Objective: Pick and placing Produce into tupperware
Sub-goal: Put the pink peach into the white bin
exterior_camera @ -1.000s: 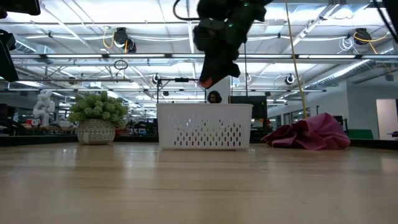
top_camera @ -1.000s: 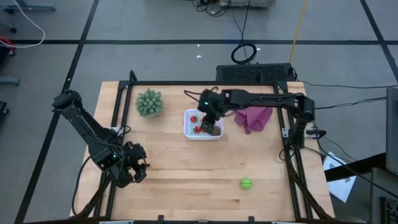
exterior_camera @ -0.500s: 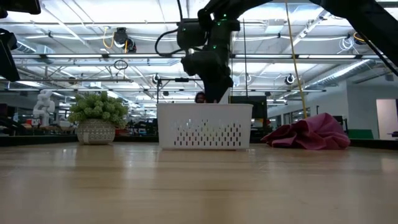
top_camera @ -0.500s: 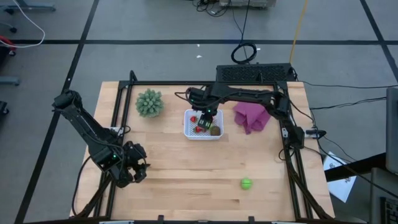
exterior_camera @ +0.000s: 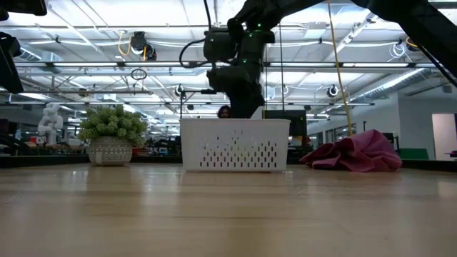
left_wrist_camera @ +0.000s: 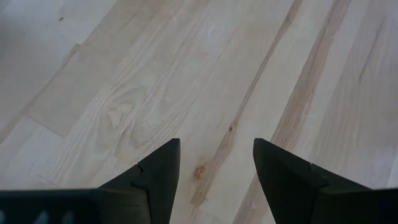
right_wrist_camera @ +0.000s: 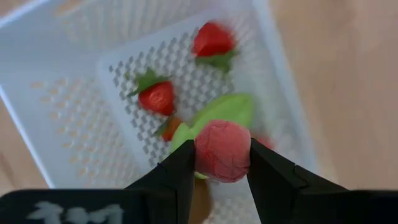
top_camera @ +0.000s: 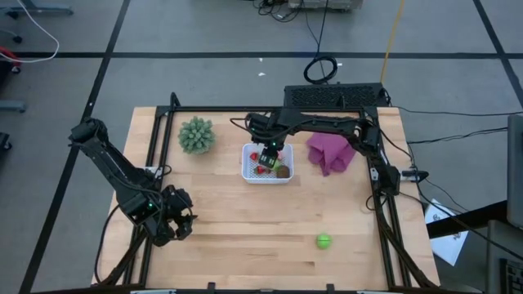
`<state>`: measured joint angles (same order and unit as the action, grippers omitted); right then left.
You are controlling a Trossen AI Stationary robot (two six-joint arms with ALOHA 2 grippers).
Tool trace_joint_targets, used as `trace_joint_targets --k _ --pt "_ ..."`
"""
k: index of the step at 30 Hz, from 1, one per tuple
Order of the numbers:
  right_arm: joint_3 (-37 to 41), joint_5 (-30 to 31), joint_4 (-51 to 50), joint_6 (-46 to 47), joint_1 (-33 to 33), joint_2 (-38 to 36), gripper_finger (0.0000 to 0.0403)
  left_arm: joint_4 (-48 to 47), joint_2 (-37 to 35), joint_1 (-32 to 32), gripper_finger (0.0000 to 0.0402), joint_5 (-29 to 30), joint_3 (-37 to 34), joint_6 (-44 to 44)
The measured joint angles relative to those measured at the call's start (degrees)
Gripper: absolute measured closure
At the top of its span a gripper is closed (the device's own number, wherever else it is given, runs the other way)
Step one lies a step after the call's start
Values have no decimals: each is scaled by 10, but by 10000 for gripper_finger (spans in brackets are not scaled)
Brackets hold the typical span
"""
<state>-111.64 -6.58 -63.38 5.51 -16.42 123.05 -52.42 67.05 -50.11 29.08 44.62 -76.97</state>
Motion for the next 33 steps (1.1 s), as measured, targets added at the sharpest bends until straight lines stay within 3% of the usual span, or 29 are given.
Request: trace_joint_targets --k 21,33 --pt "76 -16 42 -6 0 -2 281 0 0 0 195 0 0 -1" --pt "77 -38 49 -2 -4 0 235 0 0 0 195 0 0 -2"
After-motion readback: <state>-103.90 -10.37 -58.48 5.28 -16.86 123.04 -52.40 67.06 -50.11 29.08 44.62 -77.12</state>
